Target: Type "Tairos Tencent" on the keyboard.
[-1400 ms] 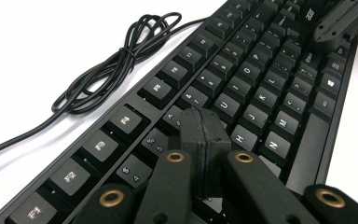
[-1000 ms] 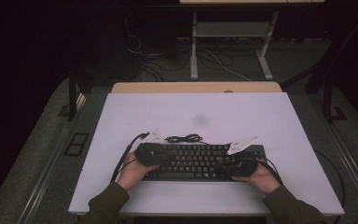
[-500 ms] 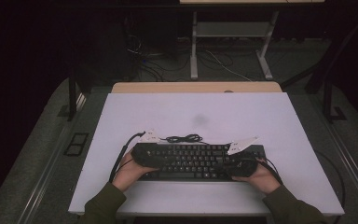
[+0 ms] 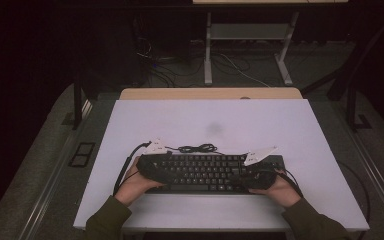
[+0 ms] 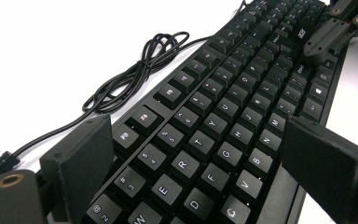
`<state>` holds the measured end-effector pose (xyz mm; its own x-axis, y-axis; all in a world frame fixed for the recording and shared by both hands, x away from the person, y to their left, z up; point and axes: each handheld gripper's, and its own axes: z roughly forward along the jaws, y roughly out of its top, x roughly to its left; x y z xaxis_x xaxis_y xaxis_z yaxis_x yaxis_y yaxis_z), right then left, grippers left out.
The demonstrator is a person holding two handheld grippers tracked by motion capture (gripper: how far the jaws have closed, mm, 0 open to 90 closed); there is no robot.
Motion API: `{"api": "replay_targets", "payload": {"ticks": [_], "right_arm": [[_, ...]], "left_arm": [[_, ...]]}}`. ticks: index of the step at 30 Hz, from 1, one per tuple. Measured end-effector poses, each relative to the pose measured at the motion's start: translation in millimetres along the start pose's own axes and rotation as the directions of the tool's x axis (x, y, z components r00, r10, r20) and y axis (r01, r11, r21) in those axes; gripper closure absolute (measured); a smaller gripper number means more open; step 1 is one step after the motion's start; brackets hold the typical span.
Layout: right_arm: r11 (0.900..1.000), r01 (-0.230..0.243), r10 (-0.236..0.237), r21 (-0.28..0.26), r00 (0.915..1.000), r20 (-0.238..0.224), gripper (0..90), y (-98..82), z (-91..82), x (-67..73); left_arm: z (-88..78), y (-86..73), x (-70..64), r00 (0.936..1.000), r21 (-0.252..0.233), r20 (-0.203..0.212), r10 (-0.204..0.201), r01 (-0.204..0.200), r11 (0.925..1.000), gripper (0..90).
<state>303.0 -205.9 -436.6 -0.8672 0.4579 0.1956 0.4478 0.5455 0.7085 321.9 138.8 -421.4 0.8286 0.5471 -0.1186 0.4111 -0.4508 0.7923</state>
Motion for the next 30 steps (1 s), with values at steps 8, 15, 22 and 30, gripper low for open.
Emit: {"api": "replay_targets", "payload": {"ticks": [8, 15, 22, 30], "right_arm": [[0.998, -0.014, 0.013, -0.057, 0.9997, -0.018, 85.6, 5.3, -8.2, -0.5], [0.994, -0.029, 0.027, -0.109, 0.9993, -0.024, 58.0, 12.2, -9.7, -1.9], [0.988, -0.046, 0.045, -0.149, 0.9989, -0.009, 36.6, 20.9, -5.0, -3.6], [0.985, -0.036, 0.033, -0.169, 0.9993, -0.016, 32.3, 34.2, 2.7, -1.8]], "left_arm": [[-1.9, -1.2, 0.6, 1.0000, -0.005, 0.001, -0.003, 0.003, 1.0000, 9.7], [-5.6, -2.6, 1.9, 0.9999, -0.010, -0.010, -0.009, 0.009, 0.9999, 11.1], [-10.0, -7.3, 4.2, 0.9996, -0.016, -0.022, -0.018, 0.018, 0.9997, 13.5], [-17.8, -13.6, 9.5, 0.9979, -0.020, -0.045, -0.046, 0.045, 0.9988, 22.1]]}}
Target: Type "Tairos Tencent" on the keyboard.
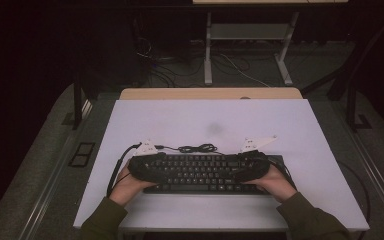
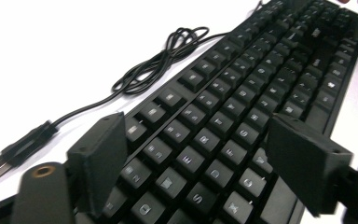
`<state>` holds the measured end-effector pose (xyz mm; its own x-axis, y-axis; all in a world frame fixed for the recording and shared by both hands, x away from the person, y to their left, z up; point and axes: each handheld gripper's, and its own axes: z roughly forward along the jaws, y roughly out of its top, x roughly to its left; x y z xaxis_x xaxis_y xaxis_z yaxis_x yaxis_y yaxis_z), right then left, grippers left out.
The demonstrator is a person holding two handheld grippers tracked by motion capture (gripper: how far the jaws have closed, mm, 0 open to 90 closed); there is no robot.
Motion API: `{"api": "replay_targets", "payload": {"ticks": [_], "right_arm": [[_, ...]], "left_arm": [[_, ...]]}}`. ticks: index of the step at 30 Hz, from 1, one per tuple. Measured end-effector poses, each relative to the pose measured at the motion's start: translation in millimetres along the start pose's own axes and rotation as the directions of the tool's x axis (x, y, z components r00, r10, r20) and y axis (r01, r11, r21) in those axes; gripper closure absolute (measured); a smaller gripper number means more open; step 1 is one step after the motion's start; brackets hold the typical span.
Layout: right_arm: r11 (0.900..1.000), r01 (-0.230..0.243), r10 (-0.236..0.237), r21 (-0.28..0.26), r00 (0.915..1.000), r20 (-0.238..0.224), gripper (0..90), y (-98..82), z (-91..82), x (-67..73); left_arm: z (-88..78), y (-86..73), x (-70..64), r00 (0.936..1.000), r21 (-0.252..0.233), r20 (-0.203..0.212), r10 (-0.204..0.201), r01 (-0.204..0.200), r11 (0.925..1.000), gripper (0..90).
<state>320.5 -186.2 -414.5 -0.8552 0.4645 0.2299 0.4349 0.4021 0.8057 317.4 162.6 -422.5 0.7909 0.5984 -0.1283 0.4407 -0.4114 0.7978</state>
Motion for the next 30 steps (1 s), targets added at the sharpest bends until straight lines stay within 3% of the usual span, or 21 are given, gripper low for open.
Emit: {"api": "replay_targets", "payload": {"ticks": [7, 18, 30], "right_arm": [[1.000, 0.008, -0.008, -0.012, 0.9999, -0.009, 31.8, 10.5, 8.7, 1.8], [1.000, 0.020, -0.020, -0.015, 0.9996, -0.021, 31.8, 20.6, 24.6, 2.8], [1.000, 0.025, -0.026, -0.003, 0.9991, -0.035, 31.8, 22.6, 33.9, 6.6]], "left_arm": [[-3.5, -2.1, 2.2, 0.9999, 0.003, -0.015, 0.007, -0.007, 1.0000, 38.8], [1.5, -2.2, 5.5, 0.9999, 0.036, -0.007, 0.008, -0.008, 0.9993, 89.4], [13.8, 0.7, 3.2, 0.9999, 0.064, 0.006, 0.016, -0.016, 0.9978, 89.5]]}}
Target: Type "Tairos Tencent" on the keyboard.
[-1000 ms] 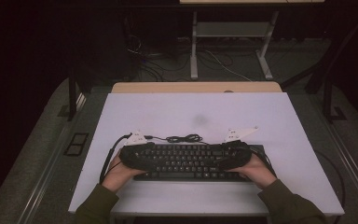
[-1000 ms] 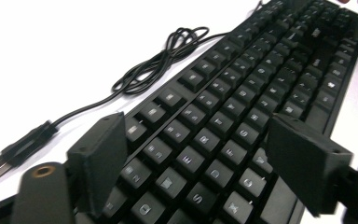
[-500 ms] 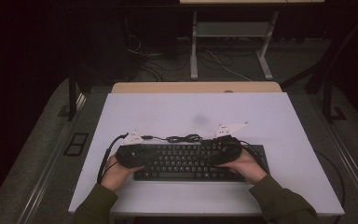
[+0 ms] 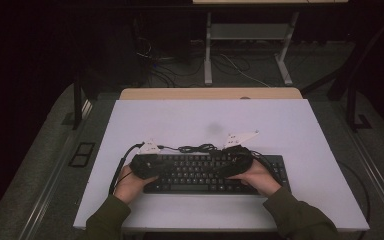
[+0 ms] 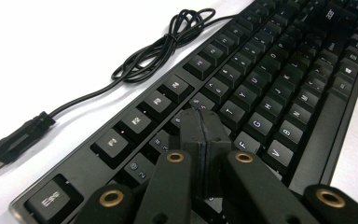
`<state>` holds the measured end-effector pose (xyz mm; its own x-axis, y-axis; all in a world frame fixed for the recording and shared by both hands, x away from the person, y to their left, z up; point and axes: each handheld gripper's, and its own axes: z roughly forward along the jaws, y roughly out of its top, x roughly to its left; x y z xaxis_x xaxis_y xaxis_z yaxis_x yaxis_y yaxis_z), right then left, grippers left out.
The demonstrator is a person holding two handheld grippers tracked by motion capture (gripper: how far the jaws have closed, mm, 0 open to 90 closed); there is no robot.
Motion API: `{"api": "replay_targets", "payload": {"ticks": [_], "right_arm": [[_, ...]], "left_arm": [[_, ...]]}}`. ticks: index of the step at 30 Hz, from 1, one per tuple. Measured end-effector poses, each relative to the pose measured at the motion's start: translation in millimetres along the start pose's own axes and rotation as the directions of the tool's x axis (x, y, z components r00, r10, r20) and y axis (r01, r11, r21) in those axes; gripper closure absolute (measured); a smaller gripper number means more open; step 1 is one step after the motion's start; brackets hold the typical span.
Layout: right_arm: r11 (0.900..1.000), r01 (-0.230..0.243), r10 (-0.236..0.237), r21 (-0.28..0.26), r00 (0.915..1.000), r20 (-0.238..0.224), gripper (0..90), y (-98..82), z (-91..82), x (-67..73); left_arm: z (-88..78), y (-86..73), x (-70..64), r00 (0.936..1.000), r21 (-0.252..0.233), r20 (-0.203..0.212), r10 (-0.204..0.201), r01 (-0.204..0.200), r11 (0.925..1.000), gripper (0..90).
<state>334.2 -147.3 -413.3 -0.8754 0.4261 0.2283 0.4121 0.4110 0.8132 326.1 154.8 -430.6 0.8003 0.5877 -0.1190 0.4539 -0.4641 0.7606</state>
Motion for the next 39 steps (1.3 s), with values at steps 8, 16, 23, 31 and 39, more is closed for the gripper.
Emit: {"api": "replay_targets", "payload": {"ticks": [8, 16, 23, 31, 39], "right_arm": [[1.000, 0.006, -0.006, 0.009, 1.0000, -0.004, 31.8, -0.2, 0.4, -0.1], [1.000, 0.004, -0.004, 0.006, 1.0000, 0.001, 31.9, -0.1, -0.4, -0.6], [1.000, 0.002, -0.002, 0.002, 1.0000, 0.004, 31.8, 0.2, -1.3, -1.2], [1.000, -0.001, 0.001, 0.000, 1.0000, 0.006, 31.9, 0.1, -1.2, -1.6], [1.000, -0.001, 0.000, 0.004, 0.9999, 0.011, 36.5, -0.2, -0.7, -1.6]], "left_arm": [[4.9, -0.1, -1.5, 1.0000, 0.009, -0.001, -0.008, 0.008, 0.9999, 89.5], [6.0, -1.2, -1.7, 1.0000, 0.030, 0.001, 0.006, -0.006, 0.9995, 89.5], [6.2, -1.1, -2.4, 1.0000, 0.021, 0.008, -0.002, 0.002, 0.9998, 89.5], [0.4, 1.7, -2.7, 0.9998, -0.007, 0.021, -0.001, 0.001, 1.0000, 88.1], [-2.1, 1.4, -0.6, 0.9997, -0.021, 0.023, -0.008, 0.009, 0.9997, 75.0]]}}
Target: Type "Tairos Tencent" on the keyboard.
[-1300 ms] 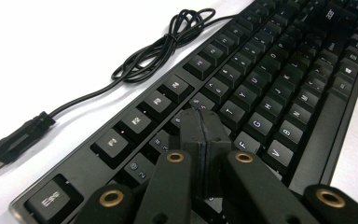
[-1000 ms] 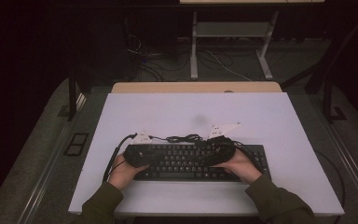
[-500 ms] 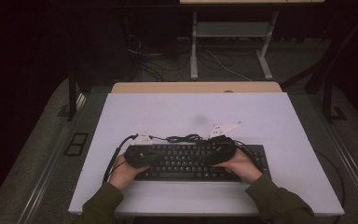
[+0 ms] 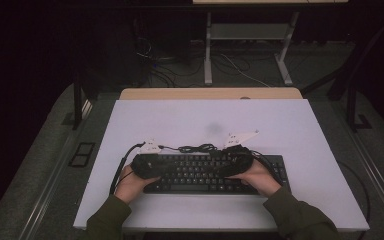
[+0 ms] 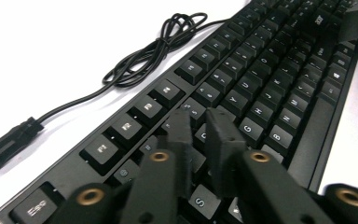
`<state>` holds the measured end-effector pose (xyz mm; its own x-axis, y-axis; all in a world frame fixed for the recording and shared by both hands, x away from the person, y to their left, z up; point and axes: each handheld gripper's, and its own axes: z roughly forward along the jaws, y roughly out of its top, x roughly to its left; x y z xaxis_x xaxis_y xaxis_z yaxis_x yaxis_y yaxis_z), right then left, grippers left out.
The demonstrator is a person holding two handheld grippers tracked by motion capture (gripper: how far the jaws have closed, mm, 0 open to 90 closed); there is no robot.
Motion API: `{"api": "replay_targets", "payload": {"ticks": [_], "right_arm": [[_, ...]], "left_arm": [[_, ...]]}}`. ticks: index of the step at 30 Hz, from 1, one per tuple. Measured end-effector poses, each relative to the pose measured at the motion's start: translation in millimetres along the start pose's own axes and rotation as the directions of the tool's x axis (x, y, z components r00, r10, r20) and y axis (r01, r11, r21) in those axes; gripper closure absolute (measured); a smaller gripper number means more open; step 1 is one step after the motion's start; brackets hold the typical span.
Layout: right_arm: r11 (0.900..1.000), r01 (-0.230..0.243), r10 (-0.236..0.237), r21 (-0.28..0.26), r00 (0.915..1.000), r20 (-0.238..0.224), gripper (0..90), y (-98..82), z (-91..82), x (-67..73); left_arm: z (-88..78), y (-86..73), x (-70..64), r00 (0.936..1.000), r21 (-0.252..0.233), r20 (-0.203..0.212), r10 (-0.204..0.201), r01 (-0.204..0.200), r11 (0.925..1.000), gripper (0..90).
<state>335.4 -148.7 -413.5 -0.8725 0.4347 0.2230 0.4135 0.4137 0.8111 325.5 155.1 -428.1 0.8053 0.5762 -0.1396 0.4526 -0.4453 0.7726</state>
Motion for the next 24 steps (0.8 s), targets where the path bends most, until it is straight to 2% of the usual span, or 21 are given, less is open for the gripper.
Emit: {"api": "replay_targets", "payload": {"ticks": [5, 9, 18, 24], "right_arm": [[1.000, -0.012, 0.012, -0.007, 0.9999, -0.001, 47.8, 0.2, 0.3, 0.2], [1.000, -0.011, 0.011, 0.003, 0.9998, -0.015, 61.0, -0.2, 2.6, 2.0], [1.000, 0.005, -0.004, 0.008, 0.9995, -0.031, 87.0, -0.7, 7.1, 6.8], [0.999, 0.015, -0.013, 0.029, 0.9986, -0.050, 89.1, -1.9, 12.4, 11.1]], "left_arm": [[-0.5, 0.4, -2.0, 0.9999, -0.003, -0.013, 0.003, -0.003, 1.0000, 59.0], [-0.9, 0.6, -2.3, 0.9999, -0.002, -0.013, 0.004, -0.004, 1.0000, 45.8], [-0.5, 0.4, -2.7, 0.9996, -0.009, -0.029, -0.007, 0.007, 0.9999, 27.7], [-0.8, 0.4, -1.8, 0.9992, -0.015, -0.040, -0.010, 0.010, 0.9998, 20.8]]}}
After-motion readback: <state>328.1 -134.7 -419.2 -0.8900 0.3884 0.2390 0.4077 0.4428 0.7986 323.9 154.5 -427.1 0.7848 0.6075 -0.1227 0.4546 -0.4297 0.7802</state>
